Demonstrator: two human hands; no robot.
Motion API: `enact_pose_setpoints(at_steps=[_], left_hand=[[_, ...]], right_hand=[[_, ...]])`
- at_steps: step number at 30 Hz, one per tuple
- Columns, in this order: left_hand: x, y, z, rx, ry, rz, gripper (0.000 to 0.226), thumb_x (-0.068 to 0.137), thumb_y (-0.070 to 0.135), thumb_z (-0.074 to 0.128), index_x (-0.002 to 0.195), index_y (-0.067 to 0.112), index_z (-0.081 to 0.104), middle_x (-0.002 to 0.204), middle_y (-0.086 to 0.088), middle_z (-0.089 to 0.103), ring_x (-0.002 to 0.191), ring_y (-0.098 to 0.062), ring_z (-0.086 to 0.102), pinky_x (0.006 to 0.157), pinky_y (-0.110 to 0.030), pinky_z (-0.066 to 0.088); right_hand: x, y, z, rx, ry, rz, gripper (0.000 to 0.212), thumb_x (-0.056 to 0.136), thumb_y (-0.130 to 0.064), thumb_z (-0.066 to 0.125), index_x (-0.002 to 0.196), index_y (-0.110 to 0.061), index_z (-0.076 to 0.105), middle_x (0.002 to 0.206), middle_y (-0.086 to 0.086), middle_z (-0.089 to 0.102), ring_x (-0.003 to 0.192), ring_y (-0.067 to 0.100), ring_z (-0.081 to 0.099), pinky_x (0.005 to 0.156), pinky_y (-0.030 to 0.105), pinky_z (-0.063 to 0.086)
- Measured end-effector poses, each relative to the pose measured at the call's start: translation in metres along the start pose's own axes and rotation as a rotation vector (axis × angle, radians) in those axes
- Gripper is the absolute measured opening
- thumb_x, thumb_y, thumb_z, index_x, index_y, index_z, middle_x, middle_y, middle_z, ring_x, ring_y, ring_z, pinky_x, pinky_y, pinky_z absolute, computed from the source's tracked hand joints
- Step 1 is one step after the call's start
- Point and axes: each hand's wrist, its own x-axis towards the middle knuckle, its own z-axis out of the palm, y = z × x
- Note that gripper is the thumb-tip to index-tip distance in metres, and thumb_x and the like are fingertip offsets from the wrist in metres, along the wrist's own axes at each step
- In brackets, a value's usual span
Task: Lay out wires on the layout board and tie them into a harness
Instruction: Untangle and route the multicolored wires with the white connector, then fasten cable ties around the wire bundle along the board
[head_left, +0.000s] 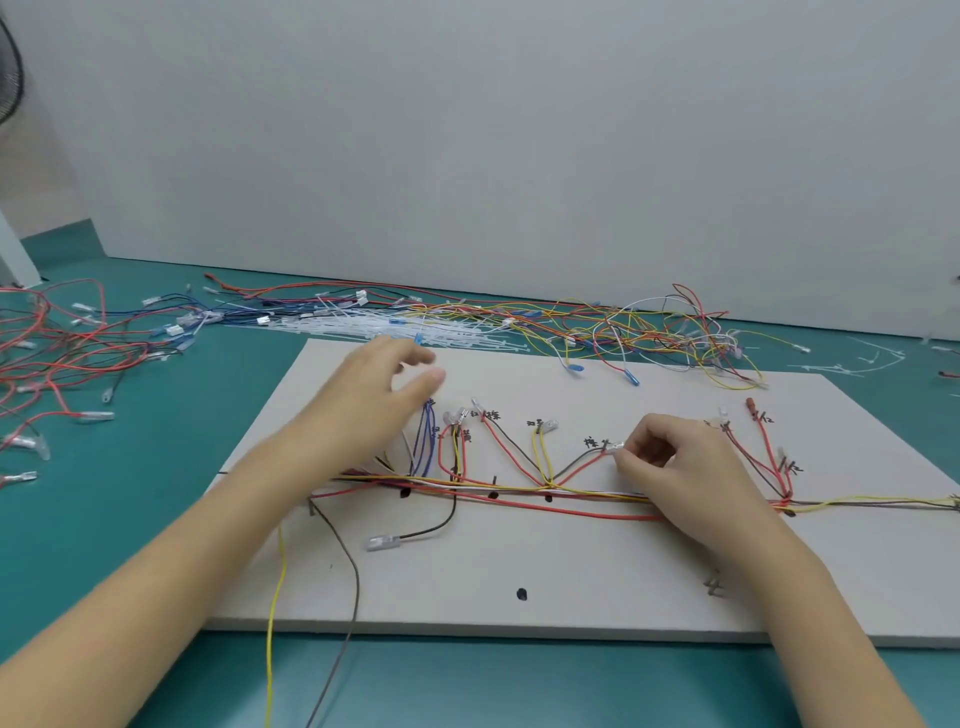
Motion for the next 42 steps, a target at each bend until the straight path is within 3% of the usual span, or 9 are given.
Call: enact_pose_setpoints(at_steps=[3, 7, 11, 14, 21, 29, 35, 38, 42], left_hand=[[0.036, -0.027, -0.009, 0.167, -0.085, -0.135, 0.042, 0.102, 0.033, 0.042, 0.137, 0.011, 0.049, 0.142, -0.006, 0.049, 0.132, -0.023, 0.042, 0.109, -0.037, 0.033], [0.080, -0.070, -0.019, 0.271, -0.046, -0.237, 0.039, 0.103, 0.017, 0.038, 0.139, 0.002, 0.046, 0.146, -0.017, 0.044, 0.136, -0.033, 0.037, 0.112, -0.042, 0.031], [0.100, -0.100, -0.019, 0.282, -0.031, -0.287, 0.019, 0.096, 0.003, 0.035, 0.094, 0.003, 0.053, 0.118, -0.027, 0.057, 0.112, -0.035, 0.052, 0.099, -0.041, 0.039], [0.110, -0.114, -0.016, 0.256, -0.028, -0.289, 0.032, 0.097, 0.010, 0.033, 0.106, -0.005, 0.060, 0.122, -0.023, 0.058, 0.114, -0.034, 0.052, 0.101, -0.042, 0.040], [0.118, -0.120, -0.014, 0.350, -0.053, -0.293, 0.037, 0.098, 0.026, 0.032, 0.114, 0.006, 0.058, 0.129, -0.017, 0.055, 0.117, -0.033, 0.049, 0.099, -0.043, 0.041], [0.114, -0.117, -0.012, 0.254, -0.035, -0.277, 0.034, 0.101, 0.017, 0.027, 0.093, -0.001, 0.055, 0.113, -0.025, 0.056, 0.105, -0.034, 0.050, 0.095, -0.043, 0.041], [0.112, -0.120, -0.022, 0.276, -0.013, -0.207, 0.032, 0.099, 0.013, 0.029, 0.071, 0.006, 0.044, 0.098, -0.021, 0.054, 0.099, -0.034, 0.050, 0.091, -0.043, 0.041], [0.113, -0.115, -0.033, 0.305, 0.016, -0.139, 0.034, 0.098, 0.014, 0.032, 0.084, -0.004, 0.057, 0.105, -0.021, 0.057, 0.104, -0.035, 0.051, 0.094, -0.044, 0.041], [0.112, -0.104, -0.059, 0.391, 0.058, -0.073, 0.047, 0.092, 0.029, 0.030, 0.102, -0.002, 0.063, 0.118, -0.017, 0.056, 0.110, -0.032, 0.051, 0.097, -0.041, 0.040]], right_hand=[[0.001, -0.001, 0.003, -0.006, -0.021, -0.002, 0.017, 0.082, -0.013, 0.068, 0.066, -0.017, 0.063, 0.066, 0.000, 0.064, 0.063, 0.014, 0.055, 0.055, 0.017, 0.040], [0.000, -0.001, 0.004, -0.002, -0.014, 0.007, 0.017, 0.082, -0.013, 0.068, 0.066, -0.018, 0.063, 0.066, 0.001, 0.064, 0.065, 0.016, 0.056, 0.056, 0.021, 0.041], [0.000, -0.001, 0.003, -0.004, -0.018, 0.008, 0.017, 0.083, -0.014, 0.067, 0.067, -0.017, 0.063, 0.067, 0.001, 0.064, 0.064, 0.016, 0.055, 0.056, 0.022, 0.041], [0.000, -0.002, 0.003, 0.001, -0.021, 0.007, 0.017, 0.083, -0.014, 0.067, 0.067, -0.017, 0.063, 0.067, 0.001, 0.063, 0.061, 0.013, 0.052, 0.056, 0.023, 0.040], [0.000, -0.002, 0.003, 0.016, -0.035, 0.040, 0.016, 0.080, -0.012, 0.066, 0.065, -0.016, 0.062, 0.065, 0.002, 0.061, 0.059, 0.012, 0.049, 0.058, 0.027, 0.042], [0.000, -0.002, 0.003, 0.023, -0.040, 0.043, 0.018, 0.080, -0.013, 0.066, 0.063, -0.018, 0.061, 0.062, 0.001, 0.059, 0.056, 0.010, 0.047, 0.055, 0.024, 0.039], [0.000, -0.002, 0.002, 0.038, -0.050, 0.054, 0.016, 0.079, -0.012, 0.065, 0.064, -0.017, 0.062, 0.064, 0.002, 0.061, 0.059, 0.012, 0.049, 0.056, 0.026, 0.041], [0.000, -0.002, 0.001, 0.041, -0.057, 0.059, 0.016, 0.079, -0.012, 0.065, 0.064, -0.017, 0.062, 0.064, 0.002, 0.061, 0.059, 0.012, 0.049, 0.056, 0.026, 0.041], [0.001, -0.002, 0.001, 0.035, -0.057, 0.055, 0.017, 0.079, -0.012, 0.066, 0.064, -0.018, 0.062, 0.063, 0.000, 0.061, 0.057, 0.009, 0.048, 0.055, 0.023, 0.040]])
